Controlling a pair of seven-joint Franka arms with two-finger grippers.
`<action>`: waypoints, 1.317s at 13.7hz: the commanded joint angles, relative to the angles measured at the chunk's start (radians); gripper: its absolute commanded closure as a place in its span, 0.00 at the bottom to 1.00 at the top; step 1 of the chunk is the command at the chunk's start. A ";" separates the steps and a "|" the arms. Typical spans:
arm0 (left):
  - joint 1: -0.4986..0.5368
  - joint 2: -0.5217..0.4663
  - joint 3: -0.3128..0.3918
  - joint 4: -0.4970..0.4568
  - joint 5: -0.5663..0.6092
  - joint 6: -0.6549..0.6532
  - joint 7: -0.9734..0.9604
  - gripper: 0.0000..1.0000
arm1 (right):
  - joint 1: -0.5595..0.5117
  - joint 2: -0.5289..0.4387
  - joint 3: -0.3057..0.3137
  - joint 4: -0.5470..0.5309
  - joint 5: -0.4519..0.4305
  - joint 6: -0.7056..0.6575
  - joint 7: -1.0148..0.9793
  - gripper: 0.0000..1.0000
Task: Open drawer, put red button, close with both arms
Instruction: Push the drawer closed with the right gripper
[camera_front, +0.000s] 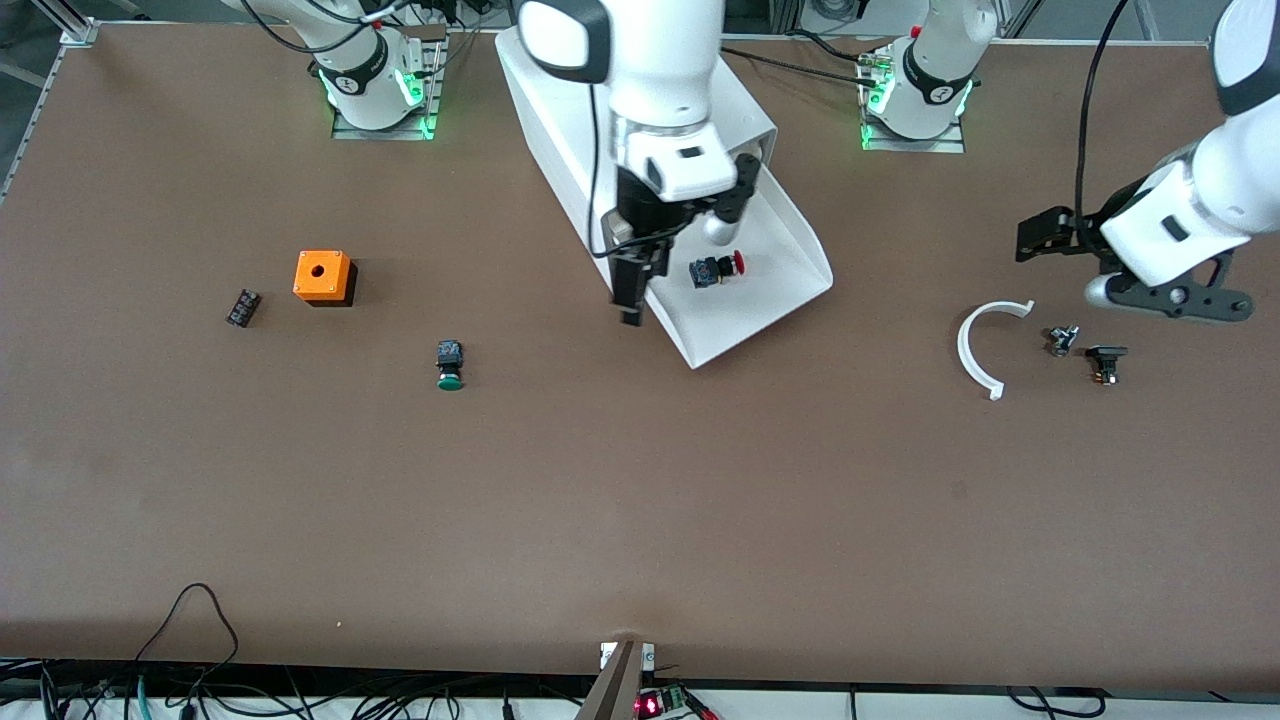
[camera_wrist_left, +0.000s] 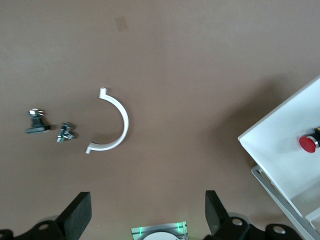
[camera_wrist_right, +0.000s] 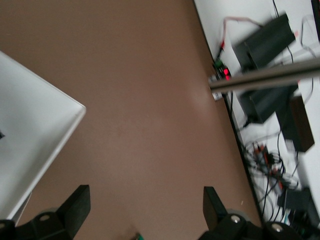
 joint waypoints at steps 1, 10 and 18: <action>0.000 0.047 0.001 -0.040 -0.079 0.101 -0.006 0.00 | -0.055 -0.023 0.001 -0.018 0.036 -0.074 0.185 0.00; -0.239 0.150 -0.035 -0.464 -0.101 0.862 -0.450 0.00 | -0.276 -0.127 -0.040 -0.257 0.155 -0.216 0.780 0.00; -0.305 0.156 -0.176 -0.606 -0.101 0.953 -0.733 0.00 | -0.630 -0.270 -0.040 -0.334 0.264 -0.219 0.799 0.00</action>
